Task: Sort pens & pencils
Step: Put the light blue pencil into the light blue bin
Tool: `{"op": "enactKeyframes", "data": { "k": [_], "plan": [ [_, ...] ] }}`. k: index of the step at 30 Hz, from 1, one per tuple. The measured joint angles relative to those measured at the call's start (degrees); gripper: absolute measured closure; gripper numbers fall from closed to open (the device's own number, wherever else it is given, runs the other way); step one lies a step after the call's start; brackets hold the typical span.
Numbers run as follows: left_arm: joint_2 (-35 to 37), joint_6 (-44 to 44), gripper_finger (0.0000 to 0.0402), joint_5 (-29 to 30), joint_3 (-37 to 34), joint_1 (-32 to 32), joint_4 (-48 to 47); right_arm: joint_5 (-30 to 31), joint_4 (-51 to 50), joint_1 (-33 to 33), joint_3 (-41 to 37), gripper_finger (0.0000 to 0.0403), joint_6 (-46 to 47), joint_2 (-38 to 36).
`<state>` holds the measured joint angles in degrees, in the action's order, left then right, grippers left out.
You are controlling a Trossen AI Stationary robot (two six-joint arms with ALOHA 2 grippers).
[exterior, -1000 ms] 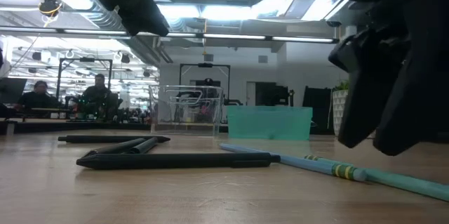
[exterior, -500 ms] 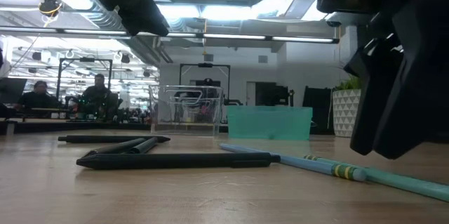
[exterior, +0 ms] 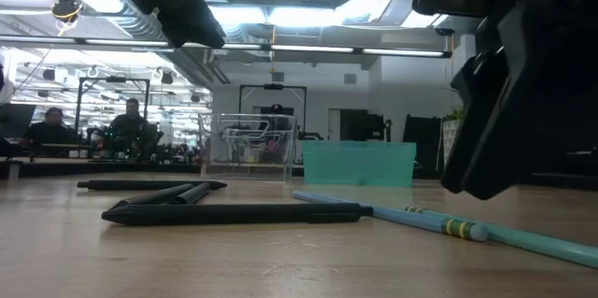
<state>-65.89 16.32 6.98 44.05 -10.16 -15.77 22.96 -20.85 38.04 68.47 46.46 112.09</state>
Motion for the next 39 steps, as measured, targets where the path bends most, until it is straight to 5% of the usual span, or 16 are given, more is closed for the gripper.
{"op": "enactKeyframes", "data": {
  "k": [23,39],
  "plan": [
    [0.00,-0.01,0.0228,0.00,0.00,-0.01,-0.02,-3.93,-7.61,-2.55,0.35,0.0159,3.89,3.00],
    [0.00,-0.01,0.0228,-0.01,0.00,0.01,-0.02,-13.20,-11.81,-7.04,0.44,0.0159,-12.73,2.48]
  ]
}}
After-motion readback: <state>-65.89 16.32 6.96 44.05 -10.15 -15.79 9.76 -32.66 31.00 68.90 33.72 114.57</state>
